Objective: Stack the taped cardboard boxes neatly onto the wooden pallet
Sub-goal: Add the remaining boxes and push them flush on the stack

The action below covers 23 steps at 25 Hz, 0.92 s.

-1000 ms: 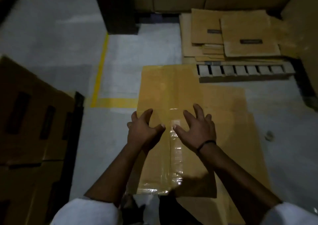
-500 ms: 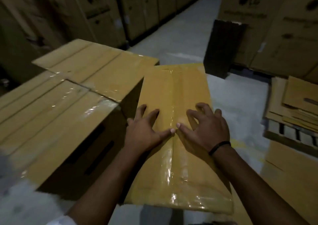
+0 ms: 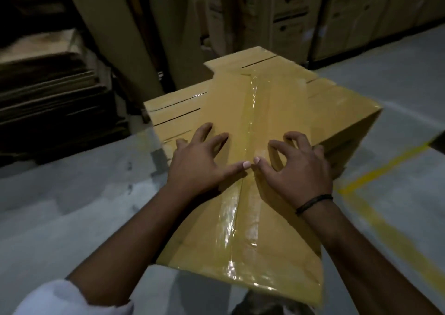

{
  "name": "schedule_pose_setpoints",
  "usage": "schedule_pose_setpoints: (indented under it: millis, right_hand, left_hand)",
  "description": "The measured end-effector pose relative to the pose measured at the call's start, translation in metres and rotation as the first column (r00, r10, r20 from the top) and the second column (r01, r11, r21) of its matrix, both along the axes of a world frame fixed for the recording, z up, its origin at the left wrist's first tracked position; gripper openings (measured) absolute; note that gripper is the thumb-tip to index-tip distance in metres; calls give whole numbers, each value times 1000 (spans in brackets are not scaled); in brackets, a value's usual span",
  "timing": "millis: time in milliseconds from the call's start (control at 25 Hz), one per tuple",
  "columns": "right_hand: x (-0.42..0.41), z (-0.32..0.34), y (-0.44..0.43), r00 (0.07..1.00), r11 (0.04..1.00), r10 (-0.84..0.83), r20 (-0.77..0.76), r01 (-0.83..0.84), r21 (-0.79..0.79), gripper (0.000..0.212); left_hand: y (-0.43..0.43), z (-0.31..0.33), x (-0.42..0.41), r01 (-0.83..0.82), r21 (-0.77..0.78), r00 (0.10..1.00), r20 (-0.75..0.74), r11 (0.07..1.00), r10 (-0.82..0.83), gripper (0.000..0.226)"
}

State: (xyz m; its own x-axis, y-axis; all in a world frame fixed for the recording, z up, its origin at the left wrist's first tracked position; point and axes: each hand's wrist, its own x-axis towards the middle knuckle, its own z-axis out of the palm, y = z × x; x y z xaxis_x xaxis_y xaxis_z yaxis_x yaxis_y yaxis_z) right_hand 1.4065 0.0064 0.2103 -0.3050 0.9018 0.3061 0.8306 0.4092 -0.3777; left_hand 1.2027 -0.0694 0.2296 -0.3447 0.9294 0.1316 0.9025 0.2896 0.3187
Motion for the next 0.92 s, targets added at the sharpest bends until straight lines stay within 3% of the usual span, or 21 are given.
schedule_pose_setpoints:
  millis: [400, 680, 920]
  right_hand:
    - [-151, -4, 84, 991, 991, 130, -24, -130, -33, 55]
    - [-245, -8, 120, 996, 996, 85, 37, -84, -28, 54]
    - [-380, -31, 124, 994, 999, -24, 109, 28, -37, 63]
  left_hand:
    - [66, 9, -143, -138, -57, 990, 11, 989, 138, 108]
    - [105, -6, -240, -125, -52, 992, 18, 991, 126, 104]
    - [135, -30, -380, -34, -83, 999, 33, 996, 37, 99]
